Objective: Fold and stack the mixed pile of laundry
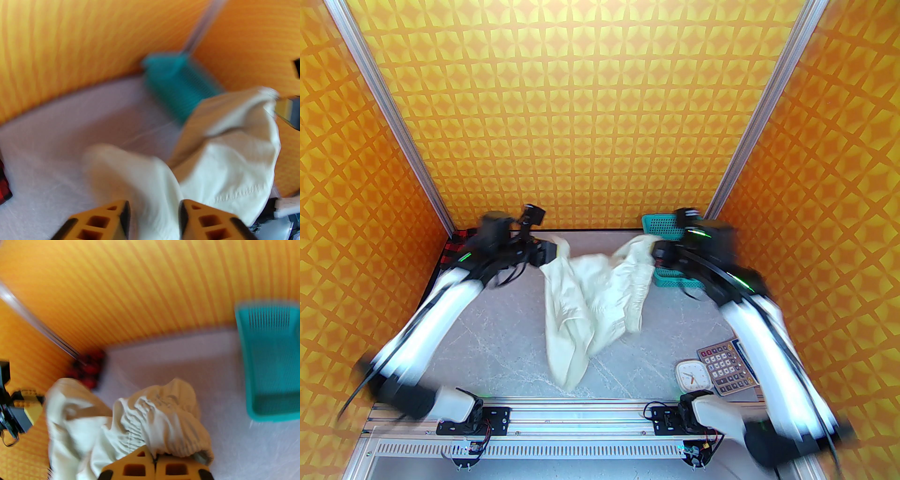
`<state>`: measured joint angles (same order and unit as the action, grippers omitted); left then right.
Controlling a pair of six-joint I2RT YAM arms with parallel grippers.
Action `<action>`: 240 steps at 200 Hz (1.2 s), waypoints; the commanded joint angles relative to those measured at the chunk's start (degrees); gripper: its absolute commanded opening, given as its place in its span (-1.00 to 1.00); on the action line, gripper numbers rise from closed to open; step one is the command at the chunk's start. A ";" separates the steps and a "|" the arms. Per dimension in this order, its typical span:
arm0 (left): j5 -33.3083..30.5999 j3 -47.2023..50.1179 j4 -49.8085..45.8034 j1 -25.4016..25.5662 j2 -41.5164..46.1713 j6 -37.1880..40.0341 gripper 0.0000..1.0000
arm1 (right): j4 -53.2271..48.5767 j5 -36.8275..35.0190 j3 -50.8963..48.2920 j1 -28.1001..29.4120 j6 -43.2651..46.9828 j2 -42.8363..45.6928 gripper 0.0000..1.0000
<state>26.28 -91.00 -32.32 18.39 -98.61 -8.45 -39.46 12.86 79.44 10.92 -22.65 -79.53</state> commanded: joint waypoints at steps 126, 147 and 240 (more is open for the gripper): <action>-11.69 47.48 -8.68 15.97 32.13 -20.48 0.72 | -3.87 7.54 -37.22 -2.40 -6.53 10.46 0.02; -9.93 50.45 -9.04 18.93 33.65 -22.66 0.83 | -1.41 10.67 -40.72 -1.92 -8.90 9.83 0.01; -9.69 52.59 -8.04 30.84 25.32 -23.87 0.56 | 9.07 6.69 -47.35 -1.00 -12.72 6.44 -0.12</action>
<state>16.86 -39.13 -40.34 48.62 -71.77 -32.32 -35.16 22.24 33.28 9.74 -34.30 -71.09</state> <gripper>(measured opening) 0.798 0.443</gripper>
